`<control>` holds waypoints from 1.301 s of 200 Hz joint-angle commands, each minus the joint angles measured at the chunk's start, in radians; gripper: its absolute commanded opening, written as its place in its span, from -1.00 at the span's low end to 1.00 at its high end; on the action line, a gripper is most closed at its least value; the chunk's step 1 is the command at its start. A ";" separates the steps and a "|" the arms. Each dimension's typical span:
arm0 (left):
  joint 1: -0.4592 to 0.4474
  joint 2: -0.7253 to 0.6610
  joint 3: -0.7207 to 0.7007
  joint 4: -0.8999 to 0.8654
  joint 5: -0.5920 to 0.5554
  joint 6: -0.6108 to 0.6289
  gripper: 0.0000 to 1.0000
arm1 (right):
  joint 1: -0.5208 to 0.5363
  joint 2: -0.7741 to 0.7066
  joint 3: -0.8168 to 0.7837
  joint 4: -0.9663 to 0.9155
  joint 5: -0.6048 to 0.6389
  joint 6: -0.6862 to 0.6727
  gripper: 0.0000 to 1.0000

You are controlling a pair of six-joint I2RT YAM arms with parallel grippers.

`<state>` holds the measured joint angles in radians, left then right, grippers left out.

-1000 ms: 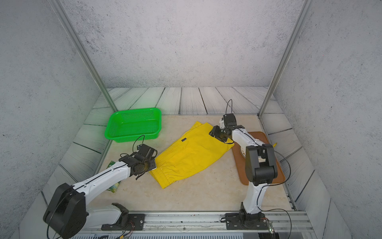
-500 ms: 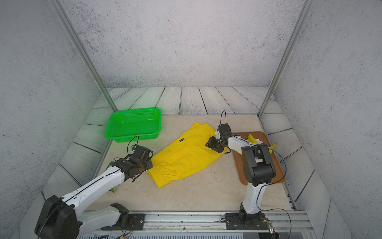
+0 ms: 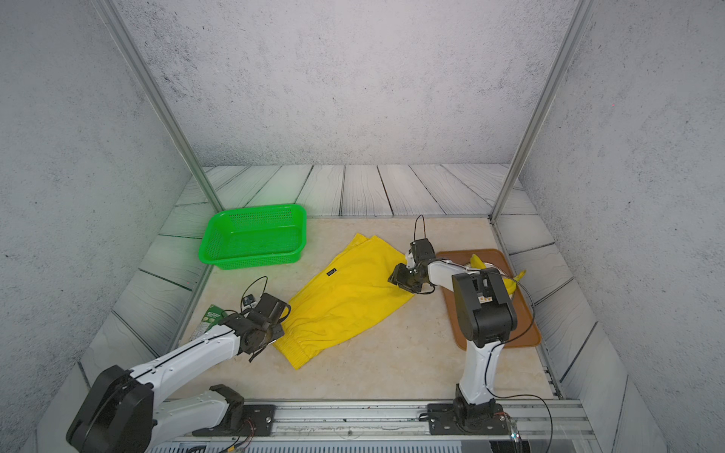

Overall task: Roll up the shorts
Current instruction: Adjust the shorts at the center of the board.

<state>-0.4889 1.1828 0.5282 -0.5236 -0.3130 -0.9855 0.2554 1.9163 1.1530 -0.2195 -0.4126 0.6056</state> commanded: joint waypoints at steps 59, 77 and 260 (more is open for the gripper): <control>-0.013 0.204 0.005 0.076 0.260 0.072 -1.00 | 0.025 -0.171 -0.040 -0.124 0.044 -0.038 0.04; -0.044 0.210 0.011 0.097 0.284 0.070 -1.00 | 0.035 -0.240 -0.103 -0.134 0.051 -0.037 0.03; -0.218 0.248 0.049 0.133 0.332 0.115 -1.00 | 0.056 0.159 0.230 -0.161 0.167 0.000 -0.02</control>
<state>-0.6506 1.3212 0.5556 -0.2893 -0.1055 -0.9333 0.3199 2.0068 1.3006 -0.2855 -0.3355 0.6384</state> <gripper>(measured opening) 0.044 0.491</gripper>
